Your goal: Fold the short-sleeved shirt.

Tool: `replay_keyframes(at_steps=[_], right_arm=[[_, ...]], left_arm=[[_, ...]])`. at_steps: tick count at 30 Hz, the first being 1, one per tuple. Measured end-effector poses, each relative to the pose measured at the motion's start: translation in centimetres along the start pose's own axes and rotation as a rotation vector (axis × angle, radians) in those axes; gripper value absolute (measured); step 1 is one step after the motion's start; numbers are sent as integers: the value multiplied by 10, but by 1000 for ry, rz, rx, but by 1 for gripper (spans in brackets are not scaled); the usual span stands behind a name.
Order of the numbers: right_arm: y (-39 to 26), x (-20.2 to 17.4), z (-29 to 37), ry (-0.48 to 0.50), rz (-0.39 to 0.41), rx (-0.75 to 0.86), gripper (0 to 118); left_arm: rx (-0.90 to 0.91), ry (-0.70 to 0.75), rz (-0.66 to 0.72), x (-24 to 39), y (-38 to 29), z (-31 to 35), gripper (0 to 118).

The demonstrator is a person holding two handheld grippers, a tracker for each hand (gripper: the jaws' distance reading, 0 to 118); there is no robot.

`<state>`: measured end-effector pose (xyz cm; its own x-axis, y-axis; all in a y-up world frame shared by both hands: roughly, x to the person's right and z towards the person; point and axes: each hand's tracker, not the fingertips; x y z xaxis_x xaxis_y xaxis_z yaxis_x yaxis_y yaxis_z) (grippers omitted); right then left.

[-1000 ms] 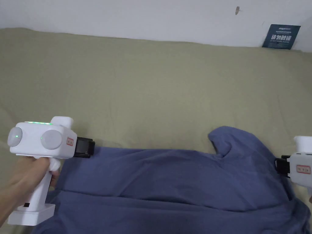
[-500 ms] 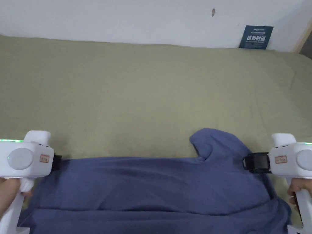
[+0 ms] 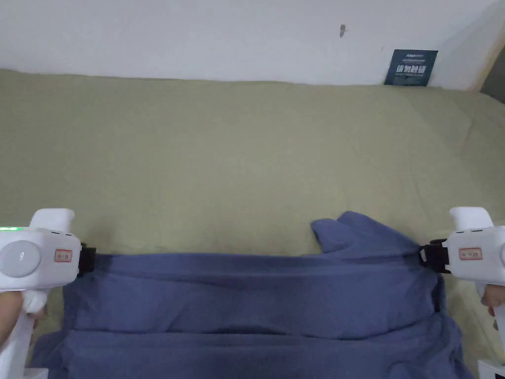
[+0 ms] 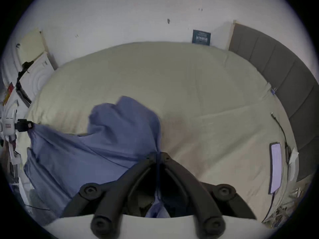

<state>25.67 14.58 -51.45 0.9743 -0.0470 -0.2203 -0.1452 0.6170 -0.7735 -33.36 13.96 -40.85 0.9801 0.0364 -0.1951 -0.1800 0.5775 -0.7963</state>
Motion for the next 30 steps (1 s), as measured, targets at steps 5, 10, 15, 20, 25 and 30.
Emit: replay_keyframes(at_steps=[5, 10, 15, 20, 25, 30], right_arm=[[-22, -3, 68, 29, -14, 97, 3], [-71, -6, 119, 51, -4, 140, 3], [-127, -9, 139, 48, 27, 116, 3], [-166, -8, 134, 44, 22, 67, 3], [-185, -7, 118, 27, 17, 23, 3], [-194, -9, 112, 12, 25, 3, 3]], left_arm=[[76, -21, -12, -7, -24, 68, 4], [127, -51, -23, -14, -75, 119, 4], [130, -66, -51, -21, -129, 139, 4], [120, -89, -35, -26, -172, 137, 4], [125, -95, -18, -26, -197, 128, 4], [104, -92, 2, -25, -202, 124, 4]])
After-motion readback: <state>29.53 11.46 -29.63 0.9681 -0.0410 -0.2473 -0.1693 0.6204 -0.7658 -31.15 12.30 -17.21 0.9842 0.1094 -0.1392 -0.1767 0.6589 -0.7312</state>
